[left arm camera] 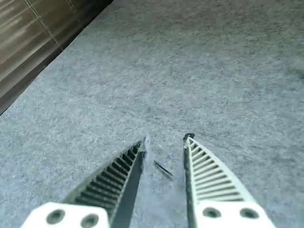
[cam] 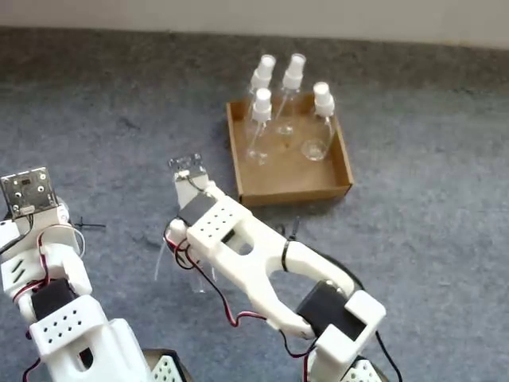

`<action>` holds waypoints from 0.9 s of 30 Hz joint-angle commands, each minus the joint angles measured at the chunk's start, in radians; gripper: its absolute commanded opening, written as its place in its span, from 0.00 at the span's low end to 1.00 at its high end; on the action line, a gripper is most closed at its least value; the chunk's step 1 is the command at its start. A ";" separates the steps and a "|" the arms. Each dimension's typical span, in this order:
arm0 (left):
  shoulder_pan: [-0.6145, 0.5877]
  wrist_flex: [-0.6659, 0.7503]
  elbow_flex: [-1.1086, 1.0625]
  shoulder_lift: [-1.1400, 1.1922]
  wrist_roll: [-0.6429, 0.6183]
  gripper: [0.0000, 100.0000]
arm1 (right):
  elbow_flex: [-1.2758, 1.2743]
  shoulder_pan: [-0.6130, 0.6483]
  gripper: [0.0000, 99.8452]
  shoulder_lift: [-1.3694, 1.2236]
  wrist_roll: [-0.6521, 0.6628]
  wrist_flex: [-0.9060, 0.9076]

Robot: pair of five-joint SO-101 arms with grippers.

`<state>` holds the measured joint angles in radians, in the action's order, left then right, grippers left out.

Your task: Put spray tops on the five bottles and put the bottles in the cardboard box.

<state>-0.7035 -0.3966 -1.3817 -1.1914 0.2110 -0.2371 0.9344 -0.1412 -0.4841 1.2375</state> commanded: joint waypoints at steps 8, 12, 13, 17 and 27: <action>-0.007 0.009 0.024 -0.018 0.006 0.13 | 0.170 -0.107 0.00 0.503 0.710 0.461; 0.056 -0.170 0.114 -0.010 0.008 0.13 | 0.145 -0.355 0.00 0.742 0.855 0.529; 0.082 -0.222 0.147 -0.010 0.009 0.13 | 0.119 -0.453 0.00 0.792 0.898 0.527; 0.209 -0.410 0.269 -0.010 0.075 0.13 | -0.013 -0.877 0.01 0.860 1.128 0.506; 0.524 -0.727 0.527 0.076 0.092 0.13 | -0.312 -1.546 0.01 0.507 1.324 -0.156</action>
<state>-0.3000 -1.0365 -0.9874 -1.1899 0.2969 -0.5301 -0.5063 0.4895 0.8170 1.2482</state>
